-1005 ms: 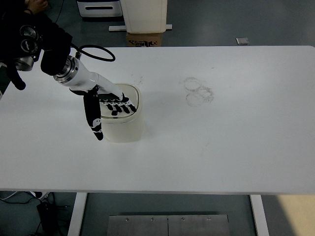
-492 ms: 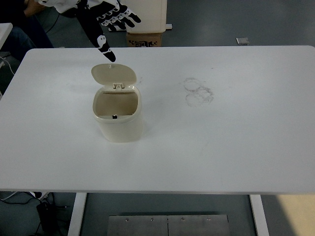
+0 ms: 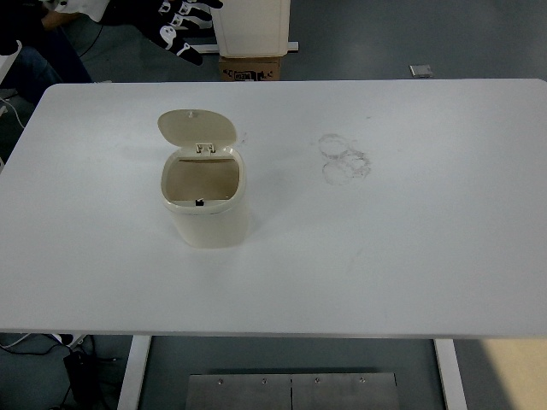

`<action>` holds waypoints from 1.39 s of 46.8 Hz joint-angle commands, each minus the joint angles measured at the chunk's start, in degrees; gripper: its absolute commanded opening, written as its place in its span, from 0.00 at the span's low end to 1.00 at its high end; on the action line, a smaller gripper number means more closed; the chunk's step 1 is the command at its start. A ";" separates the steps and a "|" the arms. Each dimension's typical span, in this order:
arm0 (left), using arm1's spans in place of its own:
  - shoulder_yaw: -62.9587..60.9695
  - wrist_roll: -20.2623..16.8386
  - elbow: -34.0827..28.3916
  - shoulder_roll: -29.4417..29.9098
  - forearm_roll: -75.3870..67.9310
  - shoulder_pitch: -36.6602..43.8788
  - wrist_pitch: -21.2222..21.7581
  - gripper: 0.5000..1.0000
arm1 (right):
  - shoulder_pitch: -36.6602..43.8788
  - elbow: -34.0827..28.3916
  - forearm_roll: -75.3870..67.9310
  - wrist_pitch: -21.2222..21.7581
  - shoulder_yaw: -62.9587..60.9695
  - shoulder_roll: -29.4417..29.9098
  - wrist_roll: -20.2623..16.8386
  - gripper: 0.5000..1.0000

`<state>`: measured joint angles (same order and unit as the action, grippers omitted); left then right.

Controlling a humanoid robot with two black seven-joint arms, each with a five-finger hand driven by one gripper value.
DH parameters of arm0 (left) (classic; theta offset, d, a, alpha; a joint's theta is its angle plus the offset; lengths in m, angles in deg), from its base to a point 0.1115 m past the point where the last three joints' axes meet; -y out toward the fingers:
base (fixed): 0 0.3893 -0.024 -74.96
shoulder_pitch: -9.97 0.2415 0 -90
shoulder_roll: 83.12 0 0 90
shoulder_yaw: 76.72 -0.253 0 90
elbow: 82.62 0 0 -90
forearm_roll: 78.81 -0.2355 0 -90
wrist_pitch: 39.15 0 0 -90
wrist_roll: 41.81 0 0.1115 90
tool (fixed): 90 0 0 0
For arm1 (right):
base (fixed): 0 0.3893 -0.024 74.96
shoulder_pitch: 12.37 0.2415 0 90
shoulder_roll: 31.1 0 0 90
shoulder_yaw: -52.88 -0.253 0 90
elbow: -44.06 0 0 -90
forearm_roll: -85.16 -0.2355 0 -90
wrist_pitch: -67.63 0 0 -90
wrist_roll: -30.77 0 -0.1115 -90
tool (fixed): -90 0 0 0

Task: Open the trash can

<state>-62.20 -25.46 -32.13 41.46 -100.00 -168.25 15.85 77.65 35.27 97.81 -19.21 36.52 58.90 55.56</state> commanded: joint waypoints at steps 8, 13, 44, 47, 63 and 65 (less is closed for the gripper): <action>7.00 -0.18 -7.16 -3.38 0.61 6.22 4.49 1.00 | -0.02 0.01 0.00 0.00 0.01 0.00 0.00 0.98; 11.22 -0.97 -9.01 -5.31 0.88 10.44 9.59 1.00 | -0.02 0.01 0.00 0.00 0.01 0.00 0.00 0.98; 18.78 -15.64 -26.58 -19.29 14.41 25.03 16.63 1.00 | -0.02 0.01 0.00 0.00 -0.08 0.00 0.00 0.98; 20.89 -18.10 -26.67 -19.64 14.85 27.40 16.71 1.00 | -0.02 0.01 0.00 0.00 0.01 0.00 0.00 0.98; 24.68 -25.31 -27.03 -20.52 15.12 32.50 16.63 1.00 | -0.02 0.01 0.00 0.00 0.01 0.00 0.00 0.98; 24.94 -25.58 -27.55 -20.61 15.29 32.94 16.63 1.00 | -0.02 0.01 0.00 0.00 0.01 0.00 0.00 0.98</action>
<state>-37.60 -50.51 -59.09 20.90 -84.91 -135.89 32.53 77.68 35.27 97.82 -19.20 36.53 58.90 55.55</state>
